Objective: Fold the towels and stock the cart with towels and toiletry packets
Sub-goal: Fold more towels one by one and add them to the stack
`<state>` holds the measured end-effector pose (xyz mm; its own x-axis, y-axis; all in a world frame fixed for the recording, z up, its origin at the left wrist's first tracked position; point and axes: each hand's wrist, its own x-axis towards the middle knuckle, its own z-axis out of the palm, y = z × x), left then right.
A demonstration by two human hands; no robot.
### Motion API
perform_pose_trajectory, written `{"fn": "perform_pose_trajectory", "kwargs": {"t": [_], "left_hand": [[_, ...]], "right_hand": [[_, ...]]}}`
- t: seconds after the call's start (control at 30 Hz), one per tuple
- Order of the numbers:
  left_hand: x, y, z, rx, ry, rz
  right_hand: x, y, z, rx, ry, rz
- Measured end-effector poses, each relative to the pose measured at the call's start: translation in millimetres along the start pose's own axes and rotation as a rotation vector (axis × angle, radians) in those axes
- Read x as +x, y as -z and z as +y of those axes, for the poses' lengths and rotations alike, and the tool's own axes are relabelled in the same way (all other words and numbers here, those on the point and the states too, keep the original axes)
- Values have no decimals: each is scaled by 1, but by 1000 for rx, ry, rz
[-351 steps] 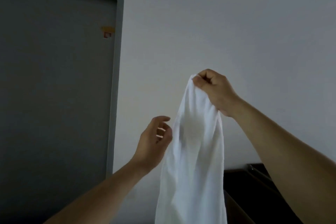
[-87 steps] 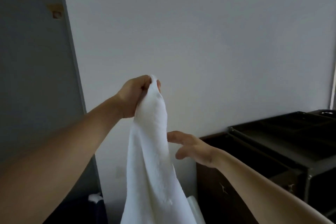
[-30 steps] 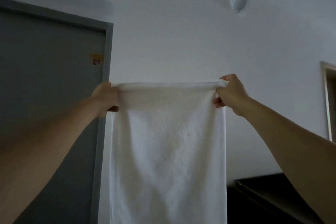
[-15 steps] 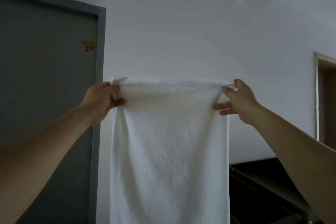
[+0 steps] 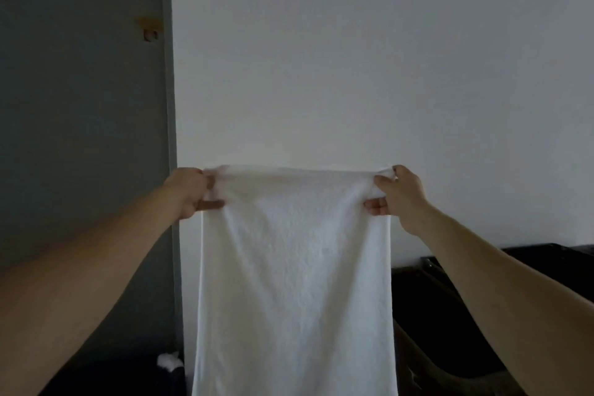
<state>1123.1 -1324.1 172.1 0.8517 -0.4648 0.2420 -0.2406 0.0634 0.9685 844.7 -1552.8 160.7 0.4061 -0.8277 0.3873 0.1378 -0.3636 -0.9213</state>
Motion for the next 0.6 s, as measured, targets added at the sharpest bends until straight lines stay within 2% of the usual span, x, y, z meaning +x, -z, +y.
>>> {"fn": "perform_pose_trajectory", "kwargs": {"t": [0.07, 0.17, 0.3, 0.47, 0.6], "left_hand": [[0, -8, 16, 36, -86, 63], [11, -13, 42, -266, -192, 116], [8, -15, 89, -281, -332, 272], [-28, 3, 99, -236, -412, 265], [-75, 20, 82, -156, -413, 219]], "right_hand": [[14, -6, -3, 35, 50, 4], [37, -12, -28, 85, 198, 40], [52, -7, -60, 121, 382, 70], [32, 8, -69, 121, 464, 68], [-14, 27, -62, 102, 447, 47]]}}
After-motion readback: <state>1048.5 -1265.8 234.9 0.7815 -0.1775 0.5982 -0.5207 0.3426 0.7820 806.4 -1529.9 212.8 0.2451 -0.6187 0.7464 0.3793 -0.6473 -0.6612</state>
